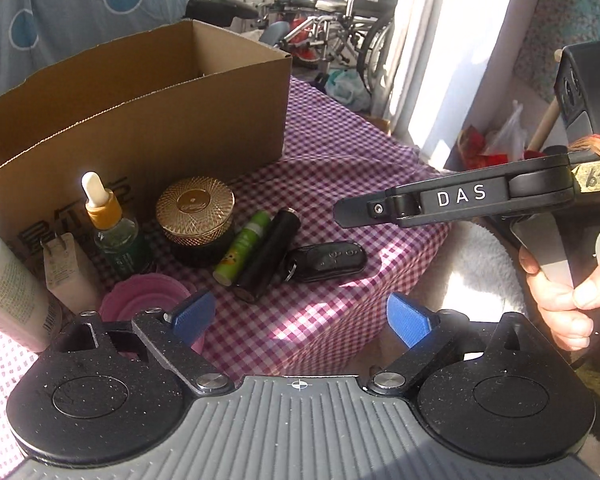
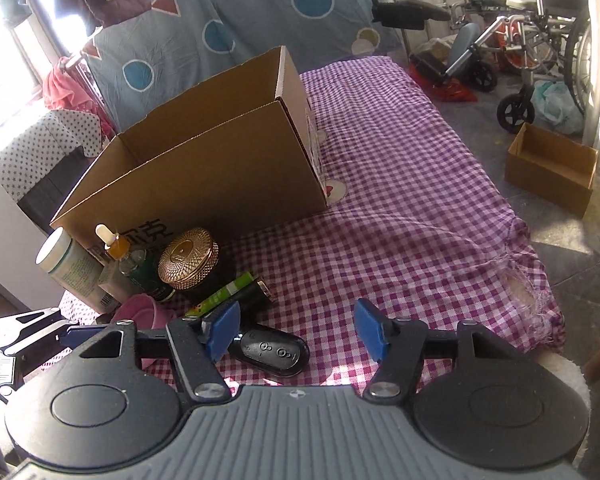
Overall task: Organize rigid objects
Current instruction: 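Reach the right gripper to the black key fob and close on it, then carry the key fob into the cardboard box and open the right gripper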
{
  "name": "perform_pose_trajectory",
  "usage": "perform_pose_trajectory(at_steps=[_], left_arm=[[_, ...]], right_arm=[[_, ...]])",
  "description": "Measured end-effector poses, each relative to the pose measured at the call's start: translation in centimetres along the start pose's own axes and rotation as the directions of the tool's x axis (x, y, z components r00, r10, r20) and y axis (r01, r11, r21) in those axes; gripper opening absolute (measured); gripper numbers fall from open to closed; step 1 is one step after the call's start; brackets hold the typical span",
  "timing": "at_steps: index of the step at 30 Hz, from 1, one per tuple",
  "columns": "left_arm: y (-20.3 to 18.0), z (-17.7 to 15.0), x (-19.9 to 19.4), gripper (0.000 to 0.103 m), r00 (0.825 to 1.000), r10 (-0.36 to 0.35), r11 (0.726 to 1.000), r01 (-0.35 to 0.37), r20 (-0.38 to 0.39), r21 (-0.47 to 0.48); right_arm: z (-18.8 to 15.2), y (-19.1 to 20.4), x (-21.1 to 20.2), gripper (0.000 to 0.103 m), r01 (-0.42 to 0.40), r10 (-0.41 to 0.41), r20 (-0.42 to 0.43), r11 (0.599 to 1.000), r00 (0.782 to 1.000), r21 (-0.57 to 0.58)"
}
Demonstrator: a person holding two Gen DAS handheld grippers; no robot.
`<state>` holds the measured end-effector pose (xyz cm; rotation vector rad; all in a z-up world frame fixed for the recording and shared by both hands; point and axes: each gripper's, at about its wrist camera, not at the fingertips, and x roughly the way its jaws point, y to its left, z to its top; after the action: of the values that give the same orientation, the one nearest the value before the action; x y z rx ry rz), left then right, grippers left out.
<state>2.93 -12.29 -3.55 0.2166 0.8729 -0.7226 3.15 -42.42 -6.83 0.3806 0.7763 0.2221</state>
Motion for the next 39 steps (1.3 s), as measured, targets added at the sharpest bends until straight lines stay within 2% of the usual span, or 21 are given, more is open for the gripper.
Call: perform_pose_trajectory(at_steps=[3, 5, 6, 8, 11, 18, 22, 29, 36, 39], left_arm=[[-0.2, 0.2, 0.9, 0.091, 1.000, -0.015, 1.000, 0.015, -0.027, -0.009], [-0.3, 0.2, 1.4, 0.090, 0.999, -0.030, 0.999, 0.029, -0.038, -0.021], [-0.3, 0.2, 1.5, 0.088, 0.998, -0.040, 0.999, 0.039, -0.040, -0.026], [-0.4, 0.1, 1.7, 0.076, 0.997, -0.054, 0.998, 0.052, -0.049, -0.030], [-0.6, 0.1, 1.7, 0.065, 0.995, -0.075, 0.997, 0.073, -0.063, -0.035], [-1.0, 0.0, 2.0, 0.048, 0.990, -0.118, 0.992, 0.113, -0.077, -0.063], [-0.4, 0.1, 2.2, 0.046, 0.988, -0.122, 0.987, 0.112, -0.091, -0.113], [0.4, -0.3, 2.0, 0.047, 0.988, -0.102, 0.984, 0.084, -0.115, -0.154], [1.2, -0.2, 2.1, 0.047, 0.989, -0.101, 0.982, 0.082, -0.106, -0.172], [1.1, -0.1, 2.3, 0.047, 0.991, -0.093, 0.984, 0.076, -0.099, -0.164]], right_arm=[[0.4, -0.7, 1.4, 0.054, -0.047, 0.047, -0.042, 0.999, 0.998, 0.024], [0.4, -1.1, 2.2, 0.041, -0.069, 0.072, -0.069, 0.997, 0.995, 0.043], [0.3, -1.3, 2.5, 0.038, -0.078, 0.082, -0.083, 0.996, 0.993, 0.053], [0.0, -1.3, 2.7, 0.034, -0.084, 0.089, -0.091, 0.995, 0.992, 0.057], [-0.4, -1.2, 2.5, 0.033, -0.091, 0.096, -0.096, 0.994, 0.991, 0.054], [-1.2, -0.9, 2.1, 0.031, -0.116, 0.127, -0.113, 0.988, 0.985, 0.097], [-1.6, -0.8, 2.0, 0.027, -0.148, 0.166, -0.144, 0.981, 0.976, 0.126], [-2.0, -0.6, 3.0, 0.024, -0.224, 0.267, -0.214, 0.952, 0.939, 0.207], [-1.5, -0.9, 4.6, 0.022, -0.257, 0.327, -0.237, 0.924, 0.915, 0.282], [-1.4, -0.9, 5.1, 0.021, -0.262, 0.337, -0.231, 0.917, 0.913, 0.302]])
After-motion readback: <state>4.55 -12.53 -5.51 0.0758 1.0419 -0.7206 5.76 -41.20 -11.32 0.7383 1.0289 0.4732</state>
